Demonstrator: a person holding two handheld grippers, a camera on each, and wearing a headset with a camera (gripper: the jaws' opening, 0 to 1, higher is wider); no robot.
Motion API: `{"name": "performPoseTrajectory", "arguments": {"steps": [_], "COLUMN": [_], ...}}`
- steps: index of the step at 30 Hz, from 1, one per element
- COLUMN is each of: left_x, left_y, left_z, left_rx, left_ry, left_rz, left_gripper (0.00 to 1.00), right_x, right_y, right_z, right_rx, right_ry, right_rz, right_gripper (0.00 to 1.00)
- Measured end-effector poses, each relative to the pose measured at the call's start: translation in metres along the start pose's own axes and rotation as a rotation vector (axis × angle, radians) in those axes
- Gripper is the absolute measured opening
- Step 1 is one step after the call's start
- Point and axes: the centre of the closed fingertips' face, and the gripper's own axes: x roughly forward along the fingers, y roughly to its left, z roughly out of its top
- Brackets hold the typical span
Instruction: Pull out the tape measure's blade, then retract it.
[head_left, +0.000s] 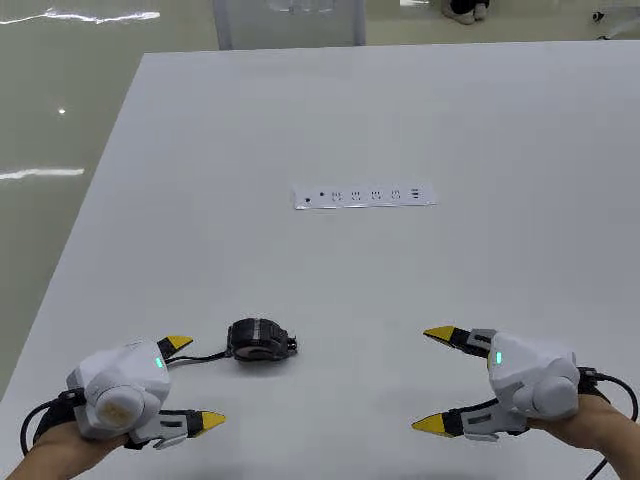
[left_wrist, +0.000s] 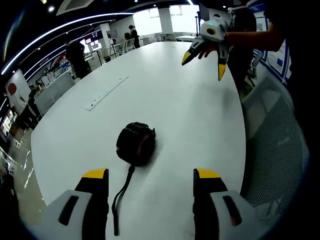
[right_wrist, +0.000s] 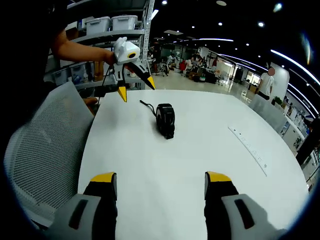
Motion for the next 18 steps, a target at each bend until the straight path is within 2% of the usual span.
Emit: {"name": "performPoseTrajectory", "arguments": {"steps": [10, 18], "left_x": [0.011, 0.021], "left_y": [0.003, 0.008], "left_z": [0.005, 0.004], "left_rx": [0.031, 0.044], "left_ry": [0.018, 0.036], "left_rz": [-0.034, -0.058], "left_gripper": [0.61, 0.59], "right_x": [0.013, 0.028], "right_y": [-0.013, -0.020], "right_z": [0.003, 0.004], "right_rx": [-0.022, -0.041], "right_ry": [-0.002, 0.007], "right_rz": [0.023, 0.042], "right_gripper": [0.70, 0.66]}}
